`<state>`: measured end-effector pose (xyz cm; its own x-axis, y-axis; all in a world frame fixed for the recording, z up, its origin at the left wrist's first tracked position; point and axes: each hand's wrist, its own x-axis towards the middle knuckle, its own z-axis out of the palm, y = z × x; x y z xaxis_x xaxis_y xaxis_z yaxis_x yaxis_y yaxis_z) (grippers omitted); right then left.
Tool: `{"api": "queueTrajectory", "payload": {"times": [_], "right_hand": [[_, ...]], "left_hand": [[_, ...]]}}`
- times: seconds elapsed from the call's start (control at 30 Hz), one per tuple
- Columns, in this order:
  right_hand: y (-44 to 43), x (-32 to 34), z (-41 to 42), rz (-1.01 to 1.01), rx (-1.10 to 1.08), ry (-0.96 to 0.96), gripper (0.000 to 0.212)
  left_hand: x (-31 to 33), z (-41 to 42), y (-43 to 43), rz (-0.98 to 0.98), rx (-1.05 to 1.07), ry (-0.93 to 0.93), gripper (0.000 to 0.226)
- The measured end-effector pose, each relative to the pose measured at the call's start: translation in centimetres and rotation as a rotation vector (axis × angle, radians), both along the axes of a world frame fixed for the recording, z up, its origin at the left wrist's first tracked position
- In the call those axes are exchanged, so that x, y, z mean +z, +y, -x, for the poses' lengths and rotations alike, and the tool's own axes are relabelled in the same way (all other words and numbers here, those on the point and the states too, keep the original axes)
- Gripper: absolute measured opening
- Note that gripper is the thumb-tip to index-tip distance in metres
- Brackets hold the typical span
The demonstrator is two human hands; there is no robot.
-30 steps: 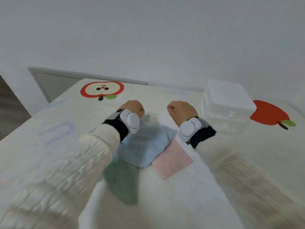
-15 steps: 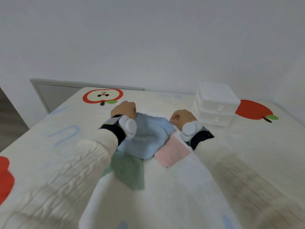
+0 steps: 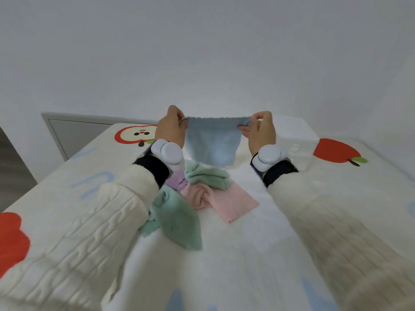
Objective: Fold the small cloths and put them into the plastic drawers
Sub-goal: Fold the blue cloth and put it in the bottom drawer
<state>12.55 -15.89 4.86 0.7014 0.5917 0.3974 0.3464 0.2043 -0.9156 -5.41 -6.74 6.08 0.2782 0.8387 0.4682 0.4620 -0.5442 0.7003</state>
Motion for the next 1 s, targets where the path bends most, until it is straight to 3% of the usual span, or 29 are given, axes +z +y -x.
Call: {"api": "queueTrajectory", "payload": {"times": [0.13, 0.23, 0.37, 0.53, 0.6, 0.7, 0.77, 1.0], "right_hand": [[-2.0, 0.0, -0.2, 0.105, -0.101, -0.220, 0.009], [-4.1, -1.2, -0.1, 0.270, -0.169, -0.322, 0.018], [-6.8, -4.1, 0.4, 0.477, -0.098, -0.324, 0.019], [-8.5, -8.2, 1.1, 0.798, 0.033, -0.398, 0.012], [-8.4, -9.1, 0.9, 0.874, 0.068, -0.398, 0.011], [-8.0, -9.6, 0.6, 0.882, 0.032, -0.376, 0.010], [-7.6, -9.5, 0.6, 0.889, -0.024, -0.394, 0.006], [-4.6, -9.4, -0.8, 0.962, -0.084, -0.345, 0.014]], "left_hand": [[-0.1, 0.5, -1.4, 0.020, -0.039, 0.067, 0.018], [-0.9, 1.3, -2.9, 0.162, -0.133, 0.191, 0.010], [-2.7, 2.6, -4.9, 0.305, -0.213, 0.512, 0.019], [-5.3, 3.9, -6.6, 0.599, -0.324, 0.670, 0.007], [-6.2, 3.6, -6.3, 0.577, -0.321, 0.654, 0.010], [-6.5, 2.9, -5.2, 0.355, -0.253, 0.730, 0.013], [-6.4, 2.5, -4.7, 0.272, -0.214, 0.684, 0.018], [-7.7, 0.3, -2.2, 0.259, -0.106, 0.546, 0.013]]}}
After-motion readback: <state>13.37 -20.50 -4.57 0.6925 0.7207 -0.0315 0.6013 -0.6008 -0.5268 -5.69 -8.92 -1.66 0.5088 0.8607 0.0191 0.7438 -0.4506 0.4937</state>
